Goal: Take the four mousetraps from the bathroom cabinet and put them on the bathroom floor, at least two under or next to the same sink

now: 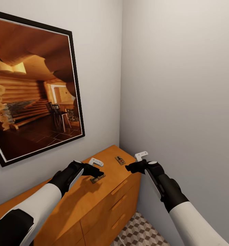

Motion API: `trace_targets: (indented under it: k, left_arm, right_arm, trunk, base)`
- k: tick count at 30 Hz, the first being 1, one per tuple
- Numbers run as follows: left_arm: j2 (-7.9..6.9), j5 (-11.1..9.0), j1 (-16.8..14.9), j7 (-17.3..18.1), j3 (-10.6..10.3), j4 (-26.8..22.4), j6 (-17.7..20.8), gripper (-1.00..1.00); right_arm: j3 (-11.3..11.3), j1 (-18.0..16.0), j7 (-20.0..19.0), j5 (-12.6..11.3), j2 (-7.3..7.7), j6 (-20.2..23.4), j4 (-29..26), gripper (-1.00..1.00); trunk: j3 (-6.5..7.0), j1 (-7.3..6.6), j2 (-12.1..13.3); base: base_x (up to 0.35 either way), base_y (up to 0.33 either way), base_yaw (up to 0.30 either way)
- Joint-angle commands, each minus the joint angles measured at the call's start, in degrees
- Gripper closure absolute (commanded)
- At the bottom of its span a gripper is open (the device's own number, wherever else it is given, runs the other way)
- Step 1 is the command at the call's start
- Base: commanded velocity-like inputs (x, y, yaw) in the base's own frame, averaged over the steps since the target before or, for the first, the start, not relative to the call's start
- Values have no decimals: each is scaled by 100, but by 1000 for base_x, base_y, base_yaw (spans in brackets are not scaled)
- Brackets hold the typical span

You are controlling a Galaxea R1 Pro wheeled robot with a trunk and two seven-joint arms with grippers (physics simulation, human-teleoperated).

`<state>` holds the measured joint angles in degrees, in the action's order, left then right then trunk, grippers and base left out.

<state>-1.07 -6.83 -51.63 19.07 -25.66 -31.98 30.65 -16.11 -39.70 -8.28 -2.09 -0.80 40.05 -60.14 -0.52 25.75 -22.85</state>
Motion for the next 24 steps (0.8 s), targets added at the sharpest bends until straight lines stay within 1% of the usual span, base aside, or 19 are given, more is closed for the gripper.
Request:
trace_targets:
  k: [1,10,24]
  left_arm:
    - [-8,-60,-4,-17,-36,-9,32,-100]
    - [-13,-58,-4,-17,-36,-16,30,-100]
    - [2,-56,-5,-17,-36,-18,29,-100]
  right_arm:
    - [-7,-3,0,-19,0,19,-1,-100]
    - [-56,-3,-2,-17,1,-12,10,-100]
    - [-69,-3,2,-13,-7,-18,11,-100]
  trunk:
    - [-6,3,-7]
    - [-6,3,-7]
    - [-6,3,-7]
  base:
    - [0,0,0]
    - [0,0,0]
    - [0,0,0]
